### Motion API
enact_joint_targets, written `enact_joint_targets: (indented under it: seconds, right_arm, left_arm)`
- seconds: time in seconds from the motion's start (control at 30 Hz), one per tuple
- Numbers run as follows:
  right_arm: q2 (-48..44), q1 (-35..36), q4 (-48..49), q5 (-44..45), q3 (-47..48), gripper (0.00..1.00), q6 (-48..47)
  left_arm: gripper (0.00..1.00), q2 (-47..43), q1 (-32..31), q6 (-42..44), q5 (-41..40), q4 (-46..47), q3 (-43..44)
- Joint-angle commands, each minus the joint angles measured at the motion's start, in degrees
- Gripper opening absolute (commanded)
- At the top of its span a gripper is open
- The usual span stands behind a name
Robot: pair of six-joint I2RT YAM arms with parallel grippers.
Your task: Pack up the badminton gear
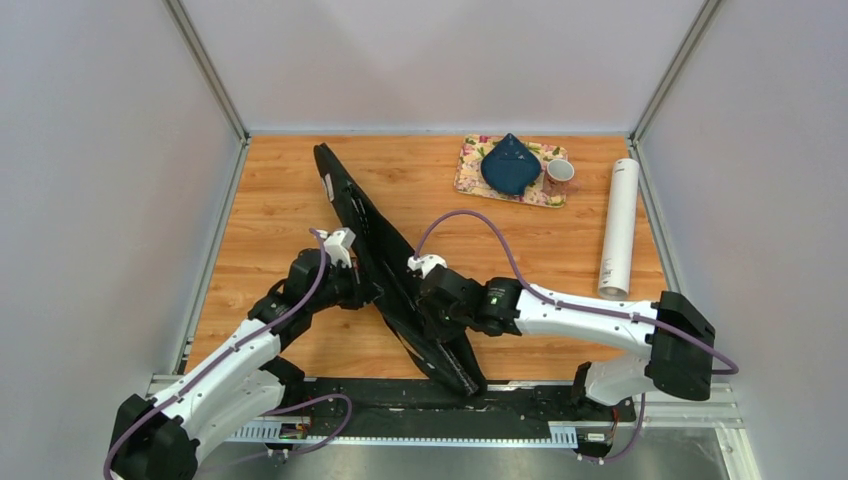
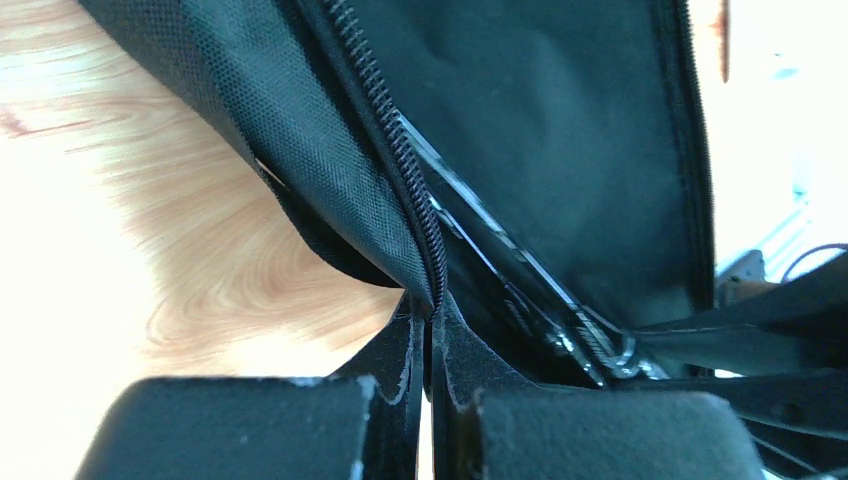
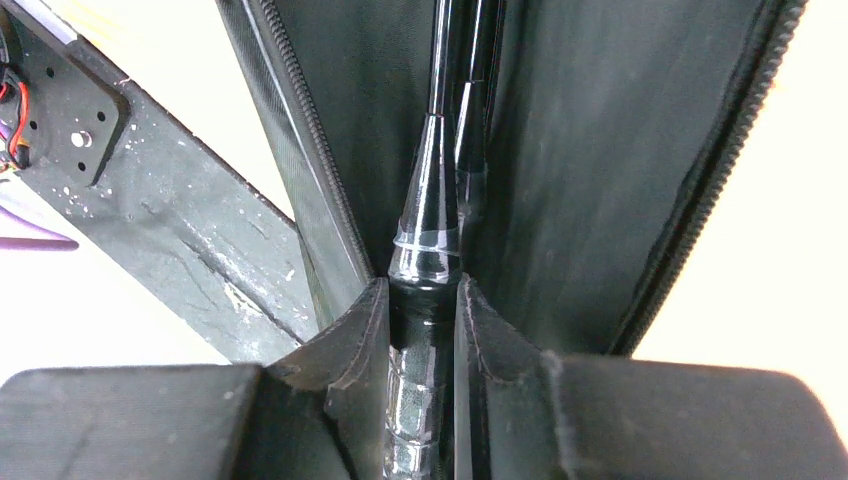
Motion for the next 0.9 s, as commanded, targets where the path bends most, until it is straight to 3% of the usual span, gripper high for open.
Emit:
enact_joint_targets:
  seconds: [0.0, 0.2, 0.53, 0.63, 0.77, 0.87]
  right_arm:
    - [-3.6, 0.3, -2.5, 1.5, 4.2, 0.00, -6.2]
    - [-3.0, 0.3, -5.2, 7.9, 5.4, 0.00, -9.3]
    - [6.0, 0.5, 5.6, 6.0, 1.9, 0.00, -11.1]
    - [8.5, 1.8, 5.8, 2.4, 2.9, 0.00, -12.4]
    - [5.6, 2.0, 9.3, -12.9, 2.1, 0.00, -10.3]
    - [1.0, 1.8, 6.8, -9.6, 3.7, 0.00, -10.5]
  left_arm:
    - [0.00, -0.6, 0.1, 3.2, -8.3, -5.0, 0.1]
    - [0.00, -1.7, 0.2, 4.0, -8.9, -6.0, -0.4]
    - [0.00, -1.3, 0.2, 6.8, -6.6, -7.1, 2.7]
    - [0.00, -0.8, 0.2, 6.5, -6.4, -7.2, 3.5]
    - [0.00, 0.3, 0.2, 6.5, -6.8, -7.0, 3.6]
    - [0.00, 0.8, 0.2, 6.3, -9.6, -9.5, 4.3]
